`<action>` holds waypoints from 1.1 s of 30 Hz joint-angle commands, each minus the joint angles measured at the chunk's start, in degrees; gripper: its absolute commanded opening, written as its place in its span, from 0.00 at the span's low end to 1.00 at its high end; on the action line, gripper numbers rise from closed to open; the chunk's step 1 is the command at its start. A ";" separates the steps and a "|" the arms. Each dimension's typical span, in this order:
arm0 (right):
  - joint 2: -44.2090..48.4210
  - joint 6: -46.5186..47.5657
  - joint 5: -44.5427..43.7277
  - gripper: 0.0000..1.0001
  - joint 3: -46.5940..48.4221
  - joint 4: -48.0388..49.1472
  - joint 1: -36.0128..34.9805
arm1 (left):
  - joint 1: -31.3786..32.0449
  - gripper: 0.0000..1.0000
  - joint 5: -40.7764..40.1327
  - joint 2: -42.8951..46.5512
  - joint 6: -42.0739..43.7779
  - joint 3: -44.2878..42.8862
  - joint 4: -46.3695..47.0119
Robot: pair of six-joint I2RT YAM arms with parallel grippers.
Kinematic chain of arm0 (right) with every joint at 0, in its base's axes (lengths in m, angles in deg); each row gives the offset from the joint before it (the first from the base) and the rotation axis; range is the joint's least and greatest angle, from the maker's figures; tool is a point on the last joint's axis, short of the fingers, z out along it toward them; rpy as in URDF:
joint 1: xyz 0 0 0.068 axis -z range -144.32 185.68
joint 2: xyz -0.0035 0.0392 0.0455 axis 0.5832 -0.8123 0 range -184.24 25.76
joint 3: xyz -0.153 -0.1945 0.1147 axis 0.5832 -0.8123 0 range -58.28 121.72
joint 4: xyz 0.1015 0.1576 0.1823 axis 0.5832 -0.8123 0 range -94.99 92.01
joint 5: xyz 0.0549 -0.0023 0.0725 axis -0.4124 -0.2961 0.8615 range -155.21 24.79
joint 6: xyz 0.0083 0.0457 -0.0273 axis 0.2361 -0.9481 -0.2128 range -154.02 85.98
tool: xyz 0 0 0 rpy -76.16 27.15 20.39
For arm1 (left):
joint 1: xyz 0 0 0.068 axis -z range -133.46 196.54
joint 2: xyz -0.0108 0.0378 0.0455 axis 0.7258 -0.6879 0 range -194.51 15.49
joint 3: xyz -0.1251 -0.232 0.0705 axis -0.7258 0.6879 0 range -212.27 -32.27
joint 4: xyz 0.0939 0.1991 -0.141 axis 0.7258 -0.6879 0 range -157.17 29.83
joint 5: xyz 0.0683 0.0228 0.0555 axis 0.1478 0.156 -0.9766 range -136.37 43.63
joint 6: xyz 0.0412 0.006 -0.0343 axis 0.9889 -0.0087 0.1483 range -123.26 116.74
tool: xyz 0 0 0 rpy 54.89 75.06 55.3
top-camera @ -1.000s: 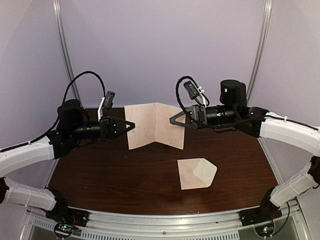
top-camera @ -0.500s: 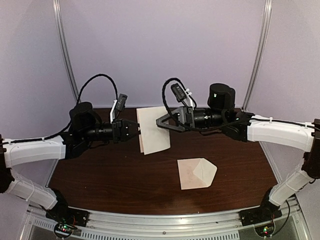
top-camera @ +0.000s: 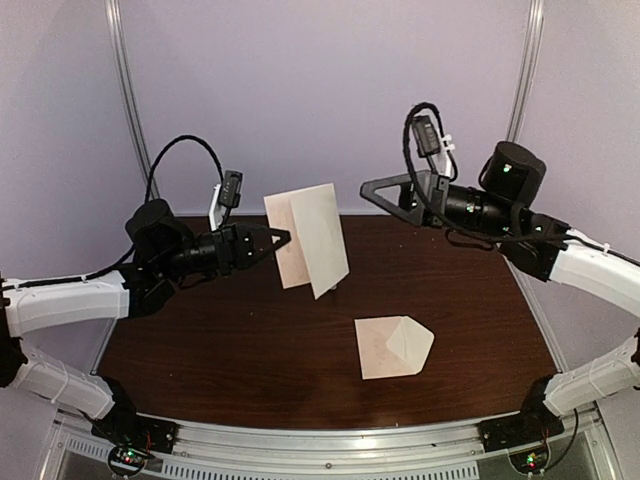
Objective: Place the letter into the envelope and seal it
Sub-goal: Fold the letter.
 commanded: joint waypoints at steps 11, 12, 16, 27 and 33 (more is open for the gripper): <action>2.80 1.34 -3.22 0.86 -6.83 -1.78 5.32 | 0.25 0.00 4.12 3.68 -0.94 -1.25 6.11; 2.40 1.76 -2.84 0.86 -6.87 -1.85 5.29 | 0.25 0.00 4.38 3.77 -0.96 -1.40 6.13; 0.46 2.12 0.36 0.85 -6.53 -0.84 5.03 | 0.25 0.00 4.73 3.87 -1.05 -1.52 6.05; -5.41 2.67 6.02 0.76 -3.02 3.04 0.81 | 0.43 0.00 6.41 2.16 -1.28 -2.75 6.57; -7.77 -1.03 9.77 0.57 -2.83 9.77 -0.79 | 0.43 0.00 6.73 1.44 -1.40 -2.92 6.65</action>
